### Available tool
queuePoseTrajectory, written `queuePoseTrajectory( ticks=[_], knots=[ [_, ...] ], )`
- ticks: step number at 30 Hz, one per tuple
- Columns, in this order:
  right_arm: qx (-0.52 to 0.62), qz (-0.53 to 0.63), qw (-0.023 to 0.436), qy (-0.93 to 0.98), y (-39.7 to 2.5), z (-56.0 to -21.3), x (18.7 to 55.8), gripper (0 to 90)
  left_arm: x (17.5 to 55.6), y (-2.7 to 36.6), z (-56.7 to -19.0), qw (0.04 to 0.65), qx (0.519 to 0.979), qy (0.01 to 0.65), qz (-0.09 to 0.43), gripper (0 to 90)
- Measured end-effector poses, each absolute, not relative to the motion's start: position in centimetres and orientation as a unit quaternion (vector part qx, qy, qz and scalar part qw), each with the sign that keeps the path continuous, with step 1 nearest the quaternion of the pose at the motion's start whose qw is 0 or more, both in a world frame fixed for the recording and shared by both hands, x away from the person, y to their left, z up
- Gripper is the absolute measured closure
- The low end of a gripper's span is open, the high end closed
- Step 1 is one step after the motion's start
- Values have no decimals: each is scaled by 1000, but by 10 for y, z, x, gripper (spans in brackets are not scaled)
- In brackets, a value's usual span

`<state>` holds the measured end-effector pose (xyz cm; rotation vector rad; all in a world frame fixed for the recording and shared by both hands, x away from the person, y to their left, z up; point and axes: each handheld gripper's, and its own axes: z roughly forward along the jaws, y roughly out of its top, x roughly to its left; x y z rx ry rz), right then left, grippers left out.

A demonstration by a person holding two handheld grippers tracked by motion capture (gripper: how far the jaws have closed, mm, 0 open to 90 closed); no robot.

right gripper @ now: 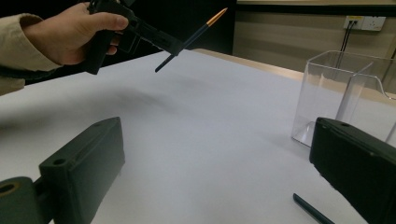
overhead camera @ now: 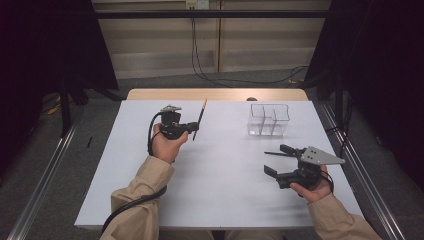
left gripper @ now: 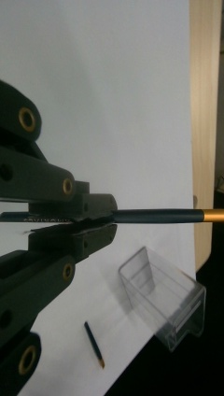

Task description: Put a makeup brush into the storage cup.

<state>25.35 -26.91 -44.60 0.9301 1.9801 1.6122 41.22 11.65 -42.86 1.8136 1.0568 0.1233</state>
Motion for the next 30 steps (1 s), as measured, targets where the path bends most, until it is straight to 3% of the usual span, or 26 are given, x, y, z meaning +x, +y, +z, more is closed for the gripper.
queuePoseTrajectory(
  ticks=[30],
  knots=[
    [331, 591, 202, 708, -260, -434, 263, 28, 384, 106, -420, 576, 732, 365, -8, 850]
  ],
)
